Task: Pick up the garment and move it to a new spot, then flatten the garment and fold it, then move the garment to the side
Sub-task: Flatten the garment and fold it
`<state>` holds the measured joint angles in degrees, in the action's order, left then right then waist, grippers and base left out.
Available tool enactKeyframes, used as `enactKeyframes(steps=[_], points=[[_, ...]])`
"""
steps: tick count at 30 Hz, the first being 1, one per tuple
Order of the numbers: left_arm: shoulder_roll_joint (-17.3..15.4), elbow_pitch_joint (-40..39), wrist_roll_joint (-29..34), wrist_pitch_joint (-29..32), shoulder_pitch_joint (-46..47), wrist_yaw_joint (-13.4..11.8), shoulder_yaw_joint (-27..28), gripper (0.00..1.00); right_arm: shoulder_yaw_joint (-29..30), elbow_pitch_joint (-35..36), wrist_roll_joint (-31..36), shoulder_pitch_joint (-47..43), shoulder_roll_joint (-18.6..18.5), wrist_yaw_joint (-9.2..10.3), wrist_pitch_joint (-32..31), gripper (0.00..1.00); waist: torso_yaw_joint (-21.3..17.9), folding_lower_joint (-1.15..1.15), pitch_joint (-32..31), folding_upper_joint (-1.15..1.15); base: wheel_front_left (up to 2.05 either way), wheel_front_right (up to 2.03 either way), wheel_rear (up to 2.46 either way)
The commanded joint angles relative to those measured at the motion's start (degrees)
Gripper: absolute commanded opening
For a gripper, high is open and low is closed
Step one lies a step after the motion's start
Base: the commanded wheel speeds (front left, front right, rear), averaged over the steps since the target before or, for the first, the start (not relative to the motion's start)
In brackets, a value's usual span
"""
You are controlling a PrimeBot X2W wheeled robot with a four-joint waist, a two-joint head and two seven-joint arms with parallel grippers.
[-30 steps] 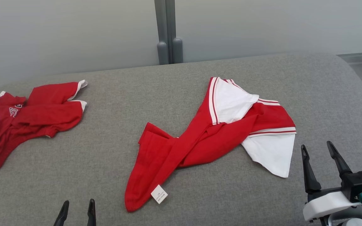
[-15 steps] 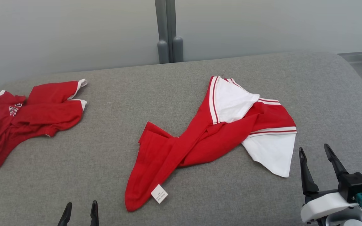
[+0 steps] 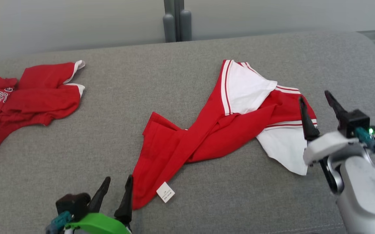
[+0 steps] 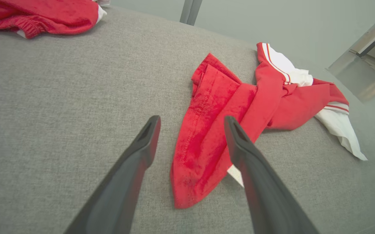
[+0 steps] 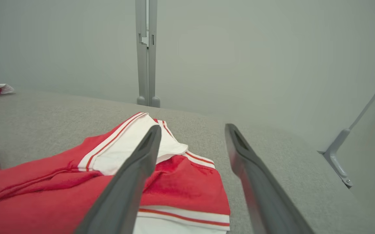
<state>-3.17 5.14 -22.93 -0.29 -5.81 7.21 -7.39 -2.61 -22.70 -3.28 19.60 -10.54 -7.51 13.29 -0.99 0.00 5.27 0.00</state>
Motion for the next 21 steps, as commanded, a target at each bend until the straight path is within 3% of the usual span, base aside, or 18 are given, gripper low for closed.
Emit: enactKeyframes(steps=[1,10,21], points=[[0.0,-1.0,-0.8,2.3,2.7,-0.6,-0.7,1.0,-0.7,-2.1,0.5,4.9,-0.3,0.04,-1.3,1.0,1.8,0.0,6.5,0.0,0.0,0.0,0.0],[0.1,-4.1,-1.2,12.2,7.0,-1.6,-6.0,1.0,-6.1,-15.3,2.1,19.8,-1.3,0.04,-8.2,1.0,4.2,0.0,14.7,0.0,0.0,0.0,0.0],[-0.5,-6.3,-1.9,15.3,8.6,-1.6,-7.5,1.0,-8.4,-23.7,2.1,29.2,-5.1,0.05,-7.2,1.0,6.9,0.0,19.8,0.0,0.0,0.0,0.0]])
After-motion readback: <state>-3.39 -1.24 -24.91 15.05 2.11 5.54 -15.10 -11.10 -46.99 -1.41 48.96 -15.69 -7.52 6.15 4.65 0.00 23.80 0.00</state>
